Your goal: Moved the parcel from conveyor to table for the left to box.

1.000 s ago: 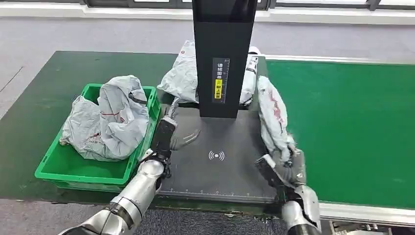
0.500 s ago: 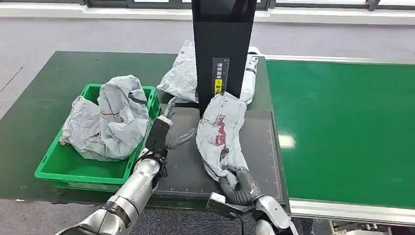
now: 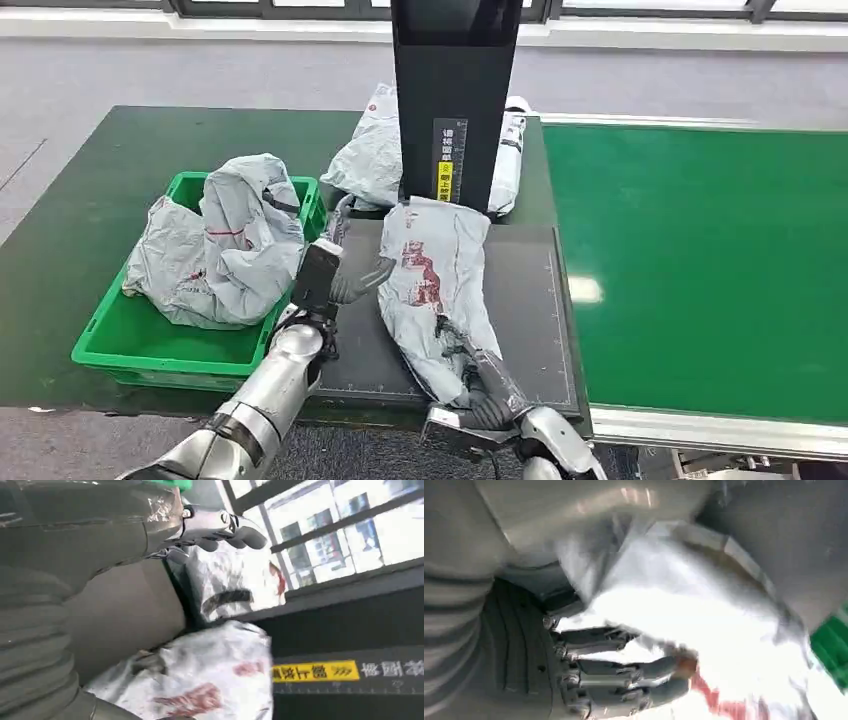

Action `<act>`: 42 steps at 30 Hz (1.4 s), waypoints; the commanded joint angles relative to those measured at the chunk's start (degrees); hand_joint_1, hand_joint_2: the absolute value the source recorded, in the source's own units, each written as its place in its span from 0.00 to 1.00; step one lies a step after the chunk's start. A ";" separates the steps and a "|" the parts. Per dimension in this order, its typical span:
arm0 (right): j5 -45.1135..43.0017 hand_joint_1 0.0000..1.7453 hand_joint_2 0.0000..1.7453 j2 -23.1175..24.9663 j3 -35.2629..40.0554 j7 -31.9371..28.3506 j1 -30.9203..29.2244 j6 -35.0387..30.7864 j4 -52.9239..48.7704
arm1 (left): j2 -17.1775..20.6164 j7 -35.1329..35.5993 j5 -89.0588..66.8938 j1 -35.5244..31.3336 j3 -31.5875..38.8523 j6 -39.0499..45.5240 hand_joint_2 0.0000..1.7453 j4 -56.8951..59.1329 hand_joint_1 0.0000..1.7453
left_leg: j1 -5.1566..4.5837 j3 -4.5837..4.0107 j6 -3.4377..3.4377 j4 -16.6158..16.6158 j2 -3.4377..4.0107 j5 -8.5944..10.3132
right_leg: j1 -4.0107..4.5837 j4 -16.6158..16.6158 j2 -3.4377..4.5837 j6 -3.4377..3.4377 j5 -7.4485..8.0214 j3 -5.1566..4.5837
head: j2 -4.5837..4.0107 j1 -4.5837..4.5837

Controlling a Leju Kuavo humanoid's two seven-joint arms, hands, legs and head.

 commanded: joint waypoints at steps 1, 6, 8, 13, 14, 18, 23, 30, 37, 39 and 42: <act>-4.10 0.00 1.00 2.82 -6.80 -2.19 1.43 -9.99 -11.37 | 1.02 -0.84 -0.07 1.98 3.57 3.31 1.00 -3.24 0.00 | -0.04 0.07 0.12 -0.03 0.21 -0.07 | 0.01 0.01 0.11 -0.18 -0.03 -0.01 | 0.00 0.00; -6.29 0.00 1.00 3.70 -8.62 -4.09 2.61 -13.73 -12.81 | 0.56 -1.27 0.35 1.90 4.22 4.25 1.00 -3.27 0.00 | -0.03 0.14 0.14 -0.07 0.09 -0.04 | 0.03 -0.05 -0.02 -0.18 -0.04 0.10 | -0.02 0.00; -10.17 0.00 1.00 5.36 -10.97 -6.69 3.29 -18.81 -14.34 | 0.30 -1.86 0.50 2.08 4.37 4.70 1.00 -3.46 0.00 | -0.03 0.15 0.15 -0.08 0.12 -0.04 | 0.03 -0.06 -0.01 -0.20 -0.03 0.11 | 0.00 0.00; -24.27 0.00 1.00 6.41 -16.58 -13.17 3.66 -25.72 -16.75 | 1.27 -0.58 -4.07 1.58 -1.74 -1.29 1.00 0.48 0.00 | -0.04 0.10 0.13 -0.07 0.00 -0.02 | 0.01 -0.05 -0.11 -0.15 -0.05 0.08 | 0.00 0.00; -24.80 0.00 1.00 6.35 -17.26 -13.46 3.19 -26.54 -16.13 | 1.74 -0.23 -5.32 1.52 -3.04 -3.09 1.00 1.38 0.00 | -0.02 0.14 0.15 -0.08 0.04 -0.03 | 0.04 -0.09 -0.09 -0.18 -0.04 0.13 | 0.00 0.00; -26.82 0.00 1.00 6.38 -18.06 -14.02 2.10 -26.45 -14.79 | 2.32 -0.29 -6.30 1.38 -4.01 -7.33 1.00 3.24 0.00 | -0.03 0.16 0.13 -0.09 0.11 -0.03 | 0.02 -0.10 0.01 -0.15 0.00 0.12 | 0.00 0.00; -28.37 0.00 1.00 6.18 -20.04 -13.93 -1.55 -26.30 -10.51 | 4.03 2.45 -17.45 -0.21 -12.43 -13.98 1.00 9.06 0.00 | -0.06 0.20 0.10 -0.12 0.14 -0.02 | -0.01 -0.08 0.05 -0.16 0.00 0.11 | 0.00 0.00; -27.77 0.00 1.00 6.50 -21.90 -13.24 -1.08 -24.97 -11.74 | 4.87 6.00 -27.74 -1.88 -19.65 -18.73 1.00 15.01 0.06 | -0.03 0.19 0.13 -0.10 0.14 -0.02 | 0.03 -0.10 0.04 -0.19 0.00 0.12 | 0.00 0.00; -26.67 0.00 1.00 7.10 -22.82 -12.23 -0.89 -23.03 -12.90 | 5.15 10.07 -33.36 -2.86 -22.40 -19.00 1.00 16.33 1.00 | -0.03 0.22 0.13 -0.13 0.14 -0.02 | 0.03 -0.12 0.01 -0.18 0.01 0.20 | 0.00 0.00; -26.43 0.00 1.00 7.35 -23.16 -11.81 -1.07 -22.53 -13.32 | 4.94 11.50 -34.61 -3.42 -22.68 -17.65 1.00 16.36 1.00 | -0.03 0.27 0.15 -0.13 0.17 -0.01 | 0.03 -0.14 -0.01 -0.17 0.02 0.29 | 0.00 -0.02; -26.33 0.00 1.00 7.57 -23.60 -11.74 -0.91 -22.49 -13.57 | 4.61 12.56 -35.11 -4.07 -22.00 -13.92 1.00 15.90 1.00 | -0.03 0.38 0.27 -0.18 0.23 -0.02 | 0.04 -0.20 -0.01 -0.16 0.02 0.45 | 0.00 0.00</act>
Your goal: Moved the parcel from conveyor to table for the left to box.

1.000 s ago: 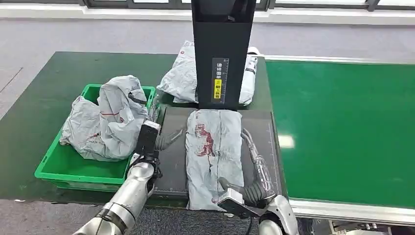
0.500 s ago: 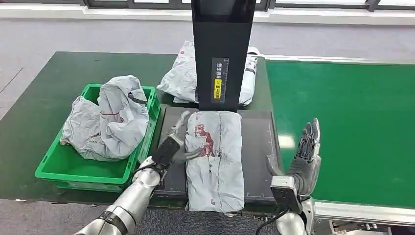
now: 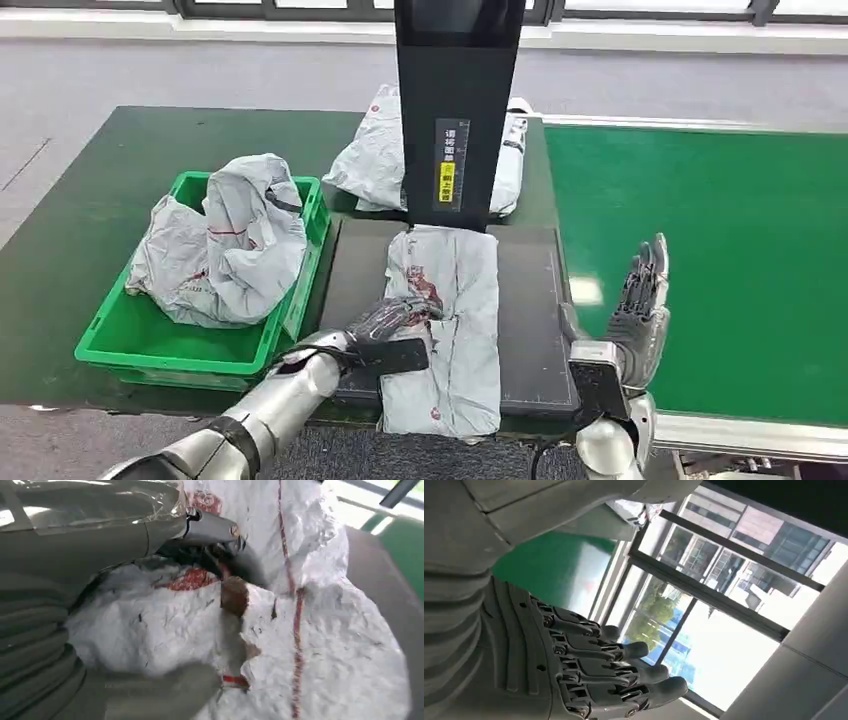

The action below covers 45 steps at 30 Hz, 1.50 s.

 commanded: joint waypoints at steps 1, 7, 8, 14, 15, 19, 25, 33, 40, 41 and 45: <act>0.34 0.00 1.00 2.02 -4.49 0.88 -1.72 0.79 1.35 | 1.28 3.31 -2.24 -1.98 -4.50 3.86 1.00 4.92 1.00 | -0.01 0.21 0.12 -0.07 0.22 -0.02 | 0.04 -0.08 0.14 -0.15 0.05 0.17 | -0.02 0.00; 0.48 0.00 1.00 2.31 -4.70 0.78 -1.49 0.89 1.10 | 1.33 4.32 -2.56 -2.32 -3.70 7.62 1.00 4.35 1.00 | -0.01 0.45 0.33 -0.54 0.47 0.18 | 0.13 -0.51 0.22 -0.56 0.27 0.26 | 0.00 0.00; 0.56 0.00 1.00 2.42 -4.70 0.71 -1.37 1.02 0.87 | 1.31 4.51 -2.72 -2.68 -3.35 8.86 1.00 4.11 1.00 | -0.01 0.40 0.22 -0.30 0.33 0.08 | 0.09 -0.28 0.17 -0.39 0.16 0.23 | 0.00 0.00; 0.68 0.00 1.00 3.16 -5.23 0.48 -0.54 1.09 -0.46 | 1.29 7.28 -4.51 -5.85 -1.14 21.14 1.00 1.42 1.00 | 0.05 0.21 0.11 0.02 0.11 0.02 | 0.10 -0.01 0.06 -0.23 0.05 0.10 | 0.00 0.00; 0.71 0.00 1.00 3.19 -5.26 0.46 -0.47 1.17 -0.62 | 1.37 7.59 -4.64 -5.74 -0.98 20.69 1.00 1.22 1.00 | 0.01 0.23 0.09 0.02 0.13 0.02 | 0.05 0.02 0.11 -0.20 0.04 0.06 | 0.00 0.00; 0.76 0.00 1.00 3.27 -5.43 0.44 -0.54 1.30 -0.55 | 1.41 7.71 -5.18 -4.96 -0.78 20.97 1.00 0.79 1.00 | -0.01 0.28 0.11 -0.06 0.14 0.01 | 0.05 -0.05 0.10 -0.24 0.04 0.12 | 0.00 -0.02; 0.29 0.00 1.00 3.23 -5.25 -0.11 -0.13 0.92 -1.38 | 3.48 12.68 -13.86 -7.13 2.78 41.21 1.00 -9.81 1.00 | 0.05 0.13 0.14 0.03 0.13 0.00 | 0.11 -0.01 0.08 -0.30 0.04 0.00 | -0.02 0.00; -0.87 0.00 1.00 2.94 -4.15 -0.39 0.24 0.50 -1.16 | 4.68 18.84 -31.40 -3.35 12.30 42.37 1.00 -27.90 1.00 | 0.01 0.11 0.06 -0.01 0.18 -0.02 | 0.05 -0.02 0.21 -0.17 0.04 -0.08 | 0.00 0.00; -0.87 0.00 1.00 2.94 -4.15 -0.39 0.24 0.50 -1.16 | 4.68 18.84 -31.40 -3.35 12.30 42.37 1.00 -27.90 1.00 | -0.01 0.20 0.15 -0.10 0.24 -0.01 | 0.06 -0.10 0.18 -0.29 0.05 0.02 | -0.02 0.00; -1.06 0.00 1.00 2.69 -3.87 -0.41 0.23 0.32 -1.08 | 3.58 17.26 -33.71 -1.18 16.27 42.47 1.00 -32.97 1.00 | 0.02 0.18 0.13 -0.07 0.25 -0.03 | 0.08 -0.09 0.21 -0.27 0.05 0.01 | 0.00 0.00; -2.25 0.00 1.00 2.26 -2.73 -0.27 1.60 -0.13 -1.47 | 3.45 15.47 -40.91 1.02 27.20 42.47 1.00 -46.70 1.00 | 0.02 0.09 0.11 0.00 0.40 -0.08 | 0.08 -0.02 0.37 -0.26 0.04 -0.14 | 0.00 0.00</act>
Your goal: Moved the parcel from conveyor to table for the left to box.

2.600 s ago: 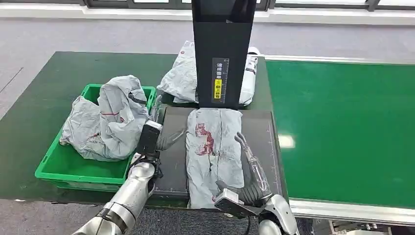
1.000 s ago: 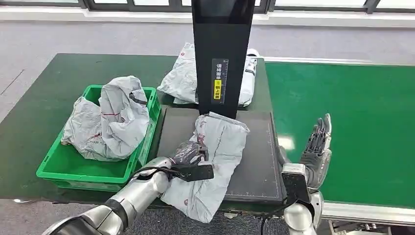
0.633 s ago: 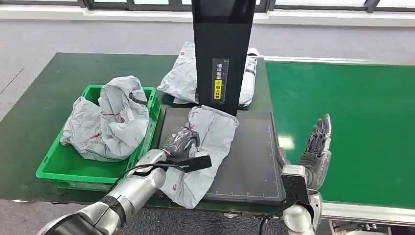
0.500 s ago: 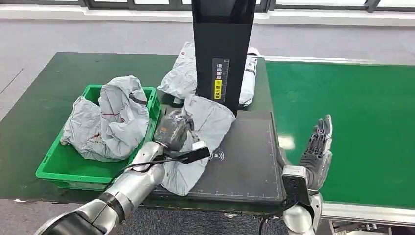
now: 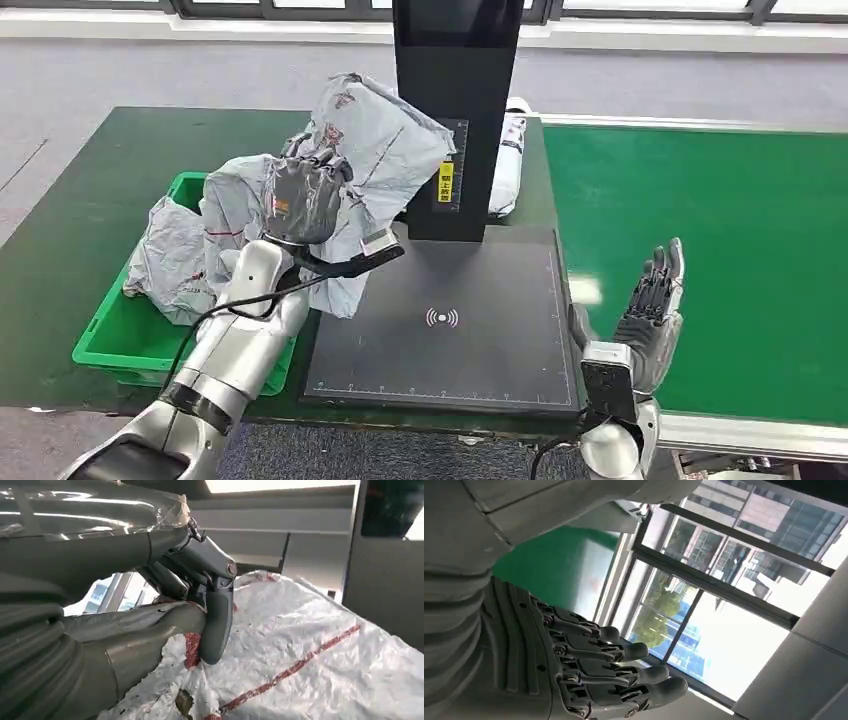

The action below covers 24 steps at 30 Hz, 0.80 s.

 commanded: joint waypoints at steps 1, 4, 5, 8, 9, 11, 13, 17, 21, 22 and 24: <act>-1.80 0.00 1.00 0.10 -0.39 0.24 0.83 -0.67 0.20 | 0.46 -2.95 -9.44 3.79 17.53 0.07 1.00 -19.12 1.00 | 0.04 0.01 0.12 0.01 0.33 -0.08 | 0.09 -0.02 0.21 -0.21 0.02 -0.08 | 0.00 -0.02; -2.38 0.00 1.00 -0.22 0.11 0.23 2.42 -0.85 -0.68 | 1.30 -4.95 -9.98 6.12 22.71 0.07 1.00 -23.37 1.00 | 0.00 0.08 0.10 -0.08 0.38 -0.08 | 0.06 -0.05 0.29 -0.21 0.00 -0.11 | 0.02 0.00; -2.46 0.00 1.00 -0.28 0.25 0.22 2.63 -0.96 -0.79 | 0.68 -6.52 -9.19 6.68 25.12 0.07 1.00 -24.00 1.00 | 0.02 0.10 0.09 -0.07 0.40 -0.09 | 0.08 -0.04 0.30 -0.20 0.00 -0.10 | 0.02 0.00; -2.85 0.00 1.00 -0.50 0.53 0.34 2.99 -1.21 -1.11 | -0.07 -9.39 -8.42 7.26 30.79 0.07 1.00 -23.31 1.00 | -0.02 0.21 0.10 -0.21 0.45 -0.10 | 0.05 -0.11 0.32 -0.28 -0.01 -0.03 | 0.00 0.00; -2.84 0.00 1.00 -0.58 0.61 0.35 3.20 -1.38 -1.32 | -0.07 -9.35 -9.73 7.44 32.26 0.07 1.00 -23.93 1.00 | 0.02 0.21 0.11 -0.19 0.48 -0.12 | 0.09 -0.12 0.34 -0.28 -0.01 -0.01 | 0.02 -0.02; -3.08 0.00 1.00 -0.74 0.54 0.91 3.01 -1.20 -1.25 | 2.52 -0.97 -13.46 7.57 34.50 0.07 1.00 -21.00 1.00 | 0.02 0.22 0.13 -0.20 0.47 -0.11 | 0.09 -0.14 0.32 -0.28 -0.02 0.02 | 0.00 0.00; -2.96 0.00 1.00 -0.86 0.63 1.42 2.56 -0.88 -1.22 | 6.51 3.87 -14.56 7.28 34.73 0.07 1.00 -17.49 1.00 | 0.00 0.20 0.08 -0.19 0.42 -0.08 | 0.06 -0.09 0.31 -0.24 -0.02 -0.02 | 0.02 0.00; -2.08 0.00 1.00 -0.27 0.45 2.97 1.65 0.37 -1.44 | 16.35 18.43 -18.27 8.98 28.86 0.07 1.00 -14.15 1.00 | 0.01 0.12 0.02 -0.17 0.45 -0.06 | 0.05 -0.03 0.34 -0.23 -0.01 -0.11 | 0.02 0.00; -1.50 0.00 1.00 -0.23 0.13 4.09 1.32 1.73 -1.34 | 21.72 24.26 -16.04 7.53 26.45 0.07 1.00 -5.81 1.00 | 0.06 0.15 -0.05 -0.18 0.40 -0.01 | 0.10 -0.03 0.29 -0.21 -0.05 -0.09 | 0.00 -0.02; -1.50 0.00 1.00 -0.23 0.13 4.09 1.32 1.73 -1.34 | 21.72 24.26 -16.04 7.53 26.45 0.07 1.00 -5.81 1.00 | 0.08 0.20 -0.05 -0.22 0.46 0.00 | 0.12 -0.04 0.32 -0.27 -0.04 -0.08 | 0.00 -0.02; -2.67 0.00 1.00 -1.80 2.21 4.40 1.08 -0.60 -1.04 | 25.47 24.26 -12.03 5.50 21.00 0.07 1.00 -1.76 1.00 | 0.14 0.17 0.00 -0.21 0.41 0.00 | 0.19 -0.07 0.25 -0.29 -0.05 -0.05 | 0.02 0.00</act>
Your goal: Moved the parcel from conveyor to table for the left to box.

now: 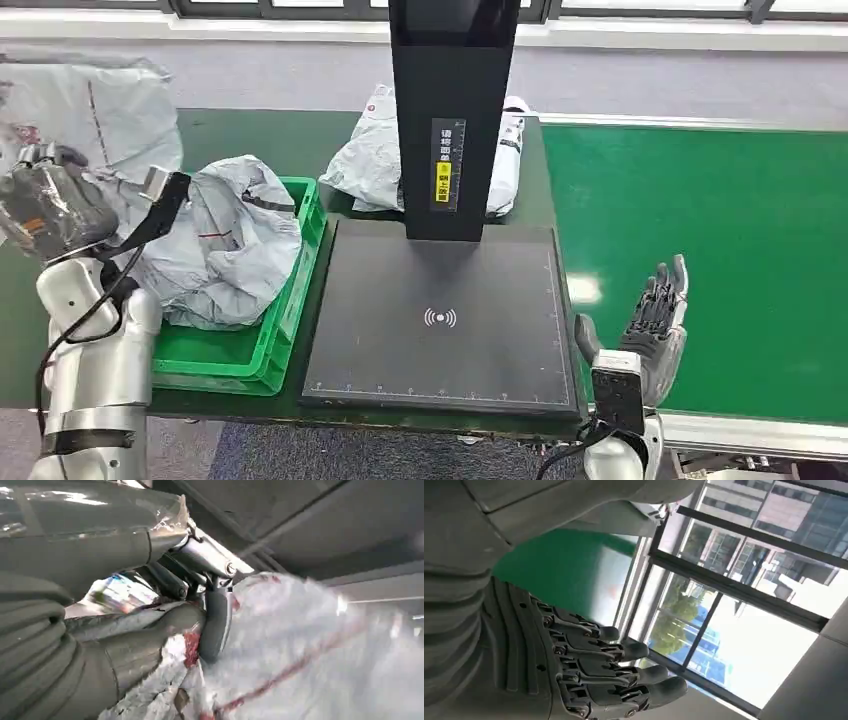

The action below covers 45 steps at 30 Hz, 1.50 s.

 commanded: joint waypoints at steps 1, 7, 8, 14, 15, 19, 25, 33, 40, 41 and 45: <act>-0.65 0.00 1.00 -1.32 1.49 1.32 -1.91 -0.70 0.66 | 10.44 4.79 -1.35 -2.27 -5.60 0.02 1.00 15.77 1.00 | -0.03 0.13 0.12 -0.08 0.08 -0.01 | 0.01 -0.05 0.00 -0.14 -0.01 0.09 | 0.00 -0.04; 2.15 0.00 1.00 -0.29 -2.28 0.84 -0.66 3.09 -0.50 | 5.34 -19.98 12.64 -11.87 -1.09 -14.69 1.00 43.07 0.86 | -0.10 0.27 0.19 -0.23 -0.31 0.13 | -0.04 -0.19 -0.41 -0.21 -0.01 0.36 | 0.00 0.02; 2.47 0.00 1.00 -0.14 -2.78 0.66 -0.54 3.78 -0.78 | 4.78 -24.79 15.76 -11.77 -1.14 -20.25 1.00 43.91 0.69 | -0.06 0.14 0.13 -0.11 -0.33 0.08 | -0.02 -0.11 -0.42 -0.15 -0.01 0.27 | 0.00 0.00; 3.44 0.00 1.00 0.95 -4.30 0.43 0.14 5.61 -2.07 | 3.61 -34.78 24.27 -8.91 -4.26 -29.61 1.00 40.44 0.00 | -0.07 0.14 0.10 -0.06 -0.10 0.02 | -0.02 -0.08 -0.14 -0.20 0.04 0.11 | 0.00 0.00; 3.63 0.00 1.00 1.23 -4.53 0.48 0.35 5.77 -2.61 | 3.55 -35.42 25.47 -8.77 -4.66 -30.50 1.00 39.60 0.00 | -0.06 0.22 0.17 -0.14 -0.08 0.01 | 0.02 -0.17 -0.16 -0.28 0.04 0.22 | 0.00 0.00; 4.38 0.00 1.00 2.25 -5.65 0.88 0.80 6.37 -4.45 | 3.00 -37.57 28.80 -9.55 -6.62 -32.75 1.00 38.36 0.00 | -0.06 0.04 0.06 0.00 -0.15 0.02 | -0.01 -0.03 -0.17 -0.19 0.03 0.04 | 0.00 0.00; 5.16 0.00 1.00 3.46 -7.06 1.06 3.11 7.16 -7.51 | 1.58 -38.98 32.26 -10.48 -8.34 -30.31 1.00 36.11 0.00 | 0.00 0.00 0.13 0.01 -0.25 0.04 | 0.06 -0.07 -0.31 -0.26 0.02 0.06 | 0.00 0.00; 5.61 0.00 1.00 4.40 -7.59 0.81 4.48 7.41 -9.16 | -0.81 -41.48 46.06 -6.00 -7.43 -30.97 1.00 21.37 0.00 | -0.02 -0.01 0.11 0.00 -0.15 0.00 | 0.04 -0.06 -0.22 -0.24 0.02 0.04 | 0.00 0.00; 5.76 0.00 1.00 4.49 -7.20 0.91 4.53 6.84 -8.83 | -2.31 -39.63 54.10 -5.46 -4.27 -26.23 1.00 17.26 0.00 | -0.04 0.03 0.09 -0.03 -0.05 -0.01 | 0.02 -0.06 -0.10 -0.24 0.05 0.02 | 0.00 0.00; 5.77 0.00 1.00 4.49 -7.12 0.91 4.52 6.69 -8.74 | -2.74 -38.73 54.22 -5.62 -3.40 -23.31 1.00 16.55 0.00 | -0.04 0.09 0.14 -0.07 -0.05 -0.01 | 0.04 -0.11 -0.13 -0.30 0.05 0.09 | 0.00 0.00; 5.56 0.00 1.00 3.79 -6.22 0.95 3.85 5.91 -7.44 | -2.71 -38.31 58.64 -5.95 -3.19 -18.58 1.00 15.37 0.00 | -0.03 -0.01 0.08 0.00 -0.01 -0.02 | 0.02 -0.05 -0.05 -0.22 0.06 -0.03 | 0.00 0.00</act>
